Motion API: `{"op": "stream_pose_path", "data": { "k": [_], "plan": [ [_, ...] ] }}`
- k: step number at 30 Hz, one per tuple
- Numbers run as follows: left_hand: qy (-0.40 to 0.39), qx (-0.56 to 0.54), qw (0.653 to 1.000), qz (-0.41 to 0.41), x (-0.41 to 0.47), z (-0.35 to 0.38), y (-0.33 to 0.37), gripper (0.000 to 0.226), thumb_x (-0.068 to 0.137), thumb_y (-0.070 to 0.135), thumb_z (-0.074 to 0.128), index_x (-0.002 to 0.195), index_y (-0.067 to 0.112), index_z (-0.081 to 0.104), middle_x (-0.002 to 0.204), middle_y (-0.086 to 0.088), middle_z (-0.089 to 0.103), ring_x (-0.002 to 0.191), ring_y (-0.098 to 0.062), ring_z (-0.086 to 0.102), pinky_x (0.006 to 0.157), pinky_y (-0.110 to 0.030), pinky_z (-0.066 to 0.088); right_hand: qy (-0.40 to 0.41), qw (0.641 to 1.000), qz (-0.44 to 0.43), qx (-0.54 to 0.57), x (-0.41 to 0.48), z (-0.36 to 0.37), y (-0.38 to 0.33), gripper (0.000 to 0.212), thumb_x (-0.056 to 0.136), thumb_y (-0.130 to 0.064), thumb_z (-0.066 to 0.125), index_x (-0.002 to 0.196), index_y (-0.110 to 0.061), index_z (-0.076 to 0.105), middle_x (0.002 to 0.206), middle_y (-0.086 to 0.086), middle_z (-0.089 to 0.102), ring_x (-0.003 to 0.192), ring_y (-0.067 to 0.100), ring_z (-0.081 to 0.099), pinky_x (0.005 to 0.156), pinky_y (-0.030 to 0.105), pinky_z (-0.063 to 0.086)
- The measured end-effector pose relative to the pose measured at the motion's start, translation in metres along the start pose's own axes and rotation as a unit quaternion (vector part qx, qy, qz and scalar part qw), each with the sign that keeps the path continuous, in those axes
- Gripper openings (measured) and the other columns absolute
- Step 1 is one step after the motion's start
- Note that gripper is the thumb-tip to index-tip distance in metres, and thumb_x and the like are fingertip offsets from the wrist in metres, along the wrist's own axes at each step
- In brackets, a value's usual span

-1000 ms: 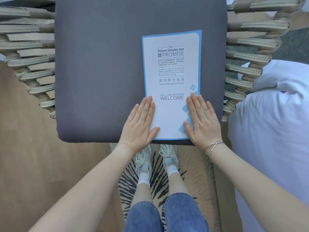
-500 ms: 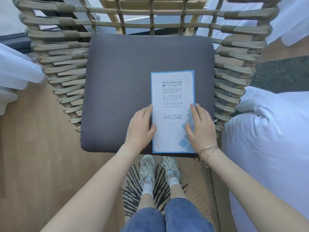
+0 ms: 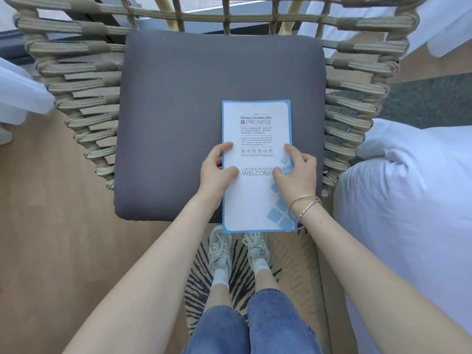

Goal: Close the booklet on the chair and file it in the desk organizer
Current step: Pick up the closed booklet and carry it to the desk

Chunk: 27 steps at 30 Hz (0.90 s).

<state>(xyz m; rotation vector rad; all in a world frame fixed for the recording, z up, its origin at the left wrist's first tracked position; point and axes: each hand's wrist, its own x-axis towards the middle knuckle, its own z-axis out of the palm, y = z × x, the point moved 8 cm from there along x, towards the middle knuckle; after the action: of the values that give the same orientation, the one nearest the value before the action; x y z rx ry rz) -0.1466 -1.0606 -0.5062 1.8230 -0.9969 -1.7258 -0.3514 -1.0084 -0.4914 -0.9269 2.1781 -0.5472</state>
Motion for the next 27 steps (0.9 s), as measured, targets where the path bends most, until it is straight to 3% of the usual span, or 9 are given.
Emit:
{"op": "stream_pose_path", "data": {
  "k": [3, 5, 10, 13, 20, 23, 27],
  "plan": [
    [-0.048, -0.063, 0.996, -0.027, -0.012, -0.009, 0.006, 0.058, 0.077, -0.016, 0.055, 0.125, 0.017, 0.059, 0.100, -0.009, 0.071, 0.076, -0.019, 0.069, 0.065, -0.031, 0.059, -0.029, 0.995, 0.042, 0.086, -0.010, -0.009, -0.001, 0.051, 0.078, -0.009, 0.066, 0.127, -0.022, 0.060, 0.105, 0.010, 0.069, 0.084, 0.021, 0.060, 0.080, 0.027, 0.046],
    [-0.054, -0.082, 0.995, -0.035, -0.028, -0.018, 0.018, 0.057, 0.079, -0.017, 0.055, 0.127, 0.013, 0.058, 0.103, -0.010, 0.071, 0.078, -0.020, 0.070, 0.067, -0.032, 0.059, -0.046, 0.989, 0.053, 0.132, -0.022, -0.020, -0.012, 0.047, 0.078, -0.005, 0.065, 0.123, -0.021, 0.062, 0.094, 0.010, 0.070, 0.073, 0.018, 0.056, 0.075, 0.030, 0.047],
    [-0.057, -0.113, 0.992, -0.011, -0.097, -0.038, 0.077, 0.053, 0.081, -0.018, 0.054, 0.126, 0.010, 0.056, 0.106, -0.006, 0.070, 0.083, -0.012, 0.072, 0.066, -0.027, 0.057, -0.092, 0.974, 0.034, 0.205, -0.070, -0.074, -0.071, 0.052, 0.079, 0.005, 0.063, 0.126, -0.017, 0.058, 0.100, 0.015, 0.069, 0.076, 0.017, 0.060, 0.076, 0.036, 0.054],
    [-0.049, -0.121, 0.991, 0.025, -0.145, -0.053, 0.132, 0.053, 0.081, -0.020, 0.053, 0.125, 0.009, 0.054, 0.107, -0.005, 0.069, 0.086, -0.011, 0.071, 0.067, -0.025, 0.056, -0.101, 0.968, 0.000, 0.230, -0.104, -0.118, -0.123, 0.055, 0.079, 0.007, 0.064, 0.128, -0.015, 0.057, 0.101, 0.014, 0.069, 0.078, 0.017, 0.062, 0.075, 0.034, 0.056],
    [-0.053, -0.156, 0.977, 0.137, -0.257, -0.091, 0.273, 0.057, 0.078, -0.012, 0.058, 0.131, 0.007, 0.052, 0.126, -0.014, 0.062, 0.107, -0.026, 0.065, 0.079, -0.035, 0.057, -0.085, 0.949, -0.105, 0.283, -0.171, -0.228, -0.253, 0.056, 0.080, 0.006, 0.065, 0.130, -0.017, 0.056, 0.102, 0.007, 0.070, 0.079, 0.008, 0.066, 0.071, 0.022, 0.058],
    [-0.047, -0.173, 0.965, 0.193, -0.303, -0.111, 0.336, 0.057, 0.072, -0.006, 0.060, 0.125, 0.012, 0.056, 0.124, -0.013, 0.064, 0.105, -0.025, 0.066, 0.078, -0.034, 0.057, -0.082, 0.934, -0.158, 0.309, -0.195, -0.269, -0.311, 0.056, 0.079, 0.006, 0.065, 0.128, -0.019, 0.058, 0.106, 0.011, 0.070, 0.083, 0.015, 0.066, 0.073, 0.026, 0.059],
    [-0.028, -0.176, 0.949, 0.262, -0.355, -0.146, 0.397, 0.053, 0.075, -0.005, 0.061, 0.121, 0.021, 0.060, 0.118, -0.008, 0.069, 0.100, -0.022, 0.070, 0.076, -0.035, 0.058, -0.103, 0.909, -0.240, 0.325, -0.226, -0.311, -0.384, 0.058, 0.076, 0.004, 0.070, 0.119, -0.034, 0.062, 0.097, 0.004, 0.073, 0.072, 0.008, 0.068, 0.061, 0.019, 0.056]
  ]
}}
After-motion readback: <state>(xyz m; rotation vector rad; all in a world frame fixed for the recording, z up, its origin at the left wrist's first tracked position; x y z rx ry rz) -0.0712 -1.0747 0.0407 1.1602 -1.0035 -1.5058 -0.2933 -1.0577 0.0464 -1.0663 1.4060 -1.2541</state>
